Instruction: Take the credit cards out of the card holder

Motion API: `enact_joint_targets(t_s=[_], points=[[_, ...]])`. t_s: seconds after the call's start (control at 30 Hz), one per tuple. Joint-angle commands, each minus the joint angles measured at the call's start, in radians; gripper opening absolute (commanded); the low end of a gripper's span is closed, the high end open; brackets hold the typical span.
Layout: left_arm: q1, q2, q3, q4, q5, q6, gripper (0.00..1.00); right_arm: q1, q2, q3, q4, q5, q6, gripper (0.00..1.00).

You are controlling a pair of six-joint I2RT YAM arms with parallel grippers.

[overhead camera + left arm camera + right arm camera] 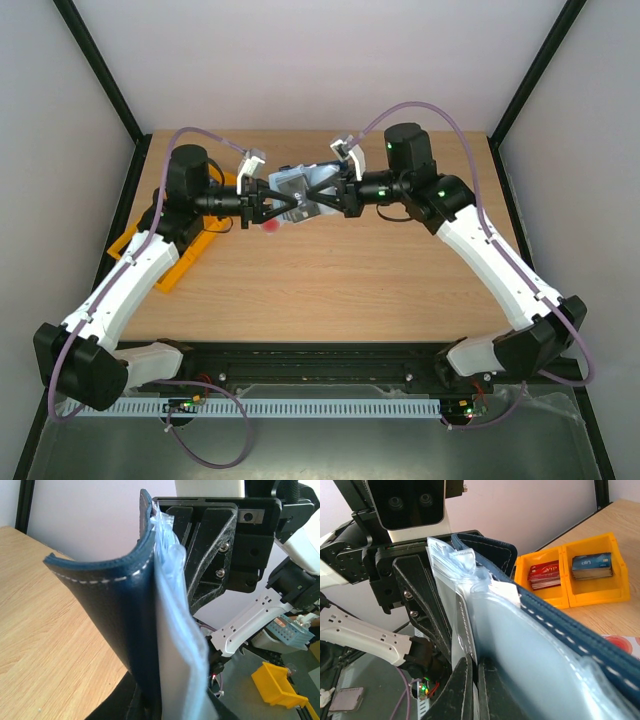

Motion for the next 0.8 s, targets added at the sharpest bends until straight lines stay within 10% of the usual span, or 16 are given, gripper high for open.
enact_joint_targets(t_s=[0.0,0.77], points=[[-0.022,-0.013,0.018,0.088,0.095,-0.015,0.16,0.003,-0.039,-0.031,0.063,0.025,-0.019,0.02],[-0.013,-0.042,-0.06,0.231,0.101,-0.149,0.09,-0.137,-0.106,-0.098,0.071,-0.027,-0.001,0.02]])
